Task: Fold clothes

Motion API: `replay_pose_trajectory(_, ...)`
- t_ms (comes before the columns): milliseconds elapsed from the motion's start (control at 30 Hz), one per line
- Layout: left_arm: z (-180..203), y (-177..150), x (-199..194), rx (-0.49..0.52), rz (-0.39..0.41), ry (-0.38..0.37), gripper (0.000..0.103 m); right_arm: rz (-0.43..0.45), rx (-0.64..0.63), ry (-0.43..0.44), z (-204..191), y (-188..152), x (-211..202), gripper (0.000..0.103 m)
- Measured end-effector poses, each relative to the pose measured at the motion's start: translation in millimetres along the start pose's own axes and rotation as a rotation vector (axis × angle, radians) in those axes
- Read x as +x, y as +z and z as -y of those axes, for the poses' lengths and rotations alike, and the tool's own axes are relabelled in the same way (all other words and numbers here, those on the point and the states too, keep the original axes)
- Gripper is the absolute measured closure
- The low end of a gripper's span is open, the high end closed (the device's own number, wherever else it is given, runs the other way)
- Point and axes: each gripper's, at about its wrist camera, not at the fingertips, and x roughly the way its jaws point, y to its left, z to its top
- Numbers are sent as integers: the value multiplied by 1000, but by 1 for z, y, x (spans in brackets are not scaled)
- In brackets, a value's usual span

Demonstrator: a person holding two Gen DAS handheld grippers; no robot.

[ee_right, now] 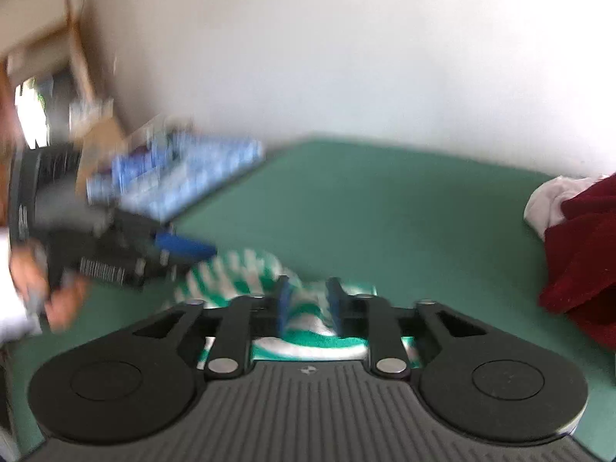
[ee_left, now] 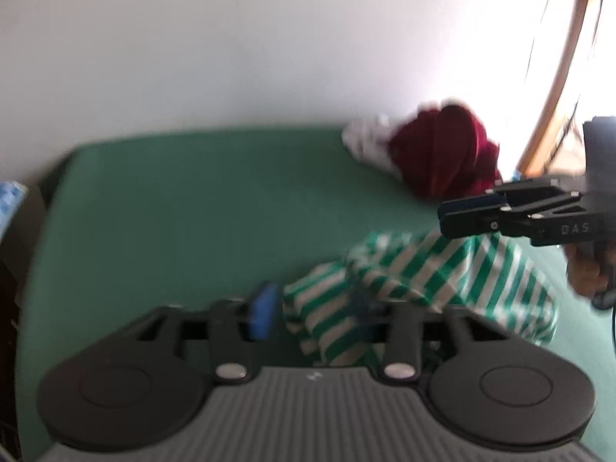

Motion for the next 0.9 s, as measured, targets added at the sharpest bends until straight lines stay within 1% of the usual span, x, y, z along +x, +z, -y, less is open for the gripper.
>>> replay_pose_trajectory(33, 1, 1, -4, -14, 24, 8, 36, 29, 27, 11, -2, 2, -1, 70)
replay_pose_trajectory(67, 0, 0, -8, -38, 41, 5, 36, 28, 27, 9, -6, 3, 2, 72)
replay_pose_trajectory(100, 0, -1, -12, -63, 57, 1, 35, 6, 7, 14, -13, 5, 9, 73)
replay_pose_trajectory(133, 0, -3, -13, -75, 59, 3, 31, -19, -15, 20, -19, 7, 16, 74)
replay_pose_trajectory(167, 1, -5, -14, -85, 59, 7, 29, -41, -23, 24, -23, 8, 28, 74)
replay_pose_trajectory(267, 4, -14, -14, -90, 48, 28, 28, -110, -46, 36, -35, 11, 64, 74)
replay_pose_trajectory(300, 5, -18, -16, -89, 45, 36, 27, -132, -53, 41, -39, 13, 76, 77)
replay_pose_trajectory(333, 6, -21, -17, -88, 41, 43, 25, -158, -50, 56, -41, 13, 89, 94)
replay_pose_trajectory(367, 7, -25, -18, -87, 38, 51, 25, -161, -67, 52, -45, 12, 98, 100)
replay_pose_trajectory(400, 8, -28, -19, -86, 34, 59, 22, -143, -77, 77, -50, 12, 99, 103)
replay_pose_trajectory(433, 8, -32, -20, -90, 35, 73, 22, -123, -86, 106, -54, 11, 99, 103)
replay_pose_trajectory(467, 8, -34, -20, -90, 31, 95, 21, -153, -102, 109, -60, 9, 104, 101)
replay_pose_trajectory(500, 7, -36, -20, -93, 25, 98, 17, -188, -117, 110, -65, 7, 111, 101)
replay_pose_trajectory(533, 5, -37, -21, -102, 25, 94, 16, -224, -133, 111, -70, 5, 117, 102)
replay_pose_trajectory(600, 5, -35, -26, -102, 53, 105, 16, -139, -72, 105, -65, 10, 98, 101)
replay_pose_trajectory(633, 6, -34, -27, -95, 66, 108, 14, -93, -40, 102, -62, 13, 88, 98)
replay_pose_trajectory(667, 8, -30, -26, -91, 77, 100, 13, -21, 1, 53, -54, 15, 70, 91)
replay_pose_trajectory(700, 12, -26, -23, -95, 88, 76, 12, 53, 42, 0, -46, 16, 52, 85)
replay_pose_trajectory(733, 16, -21, -20, -100, 99, 50, 12, 91, 70, -79, -40, 13, 37, 72)
replay_pose_trajectory(767, 21, -18, -19, -102, 111, 13, 12, 126, 97, -160, -35, 9, 22, 73)
replay_pose_trajectory(800, 30, -15, -15, -95, 131, -33, 12, 128, 103, -215, -30, 1, 11, 73)
replay_pose_trajectory(833, 40, -11, -11, -87, 153, -82, 11, 129, 103, -263, -29, -6, 5, 73)
replay_pose_trajectory(867, 48, -9, -2, -75, 152, -112, 9, 125, 114, -306, -27, -14, 3, 73)
replay_pose_trajectory(900, 57, -8, 9, -64, 146, -138, 4, 96, 139, -339, -23, -20, 8, 73)
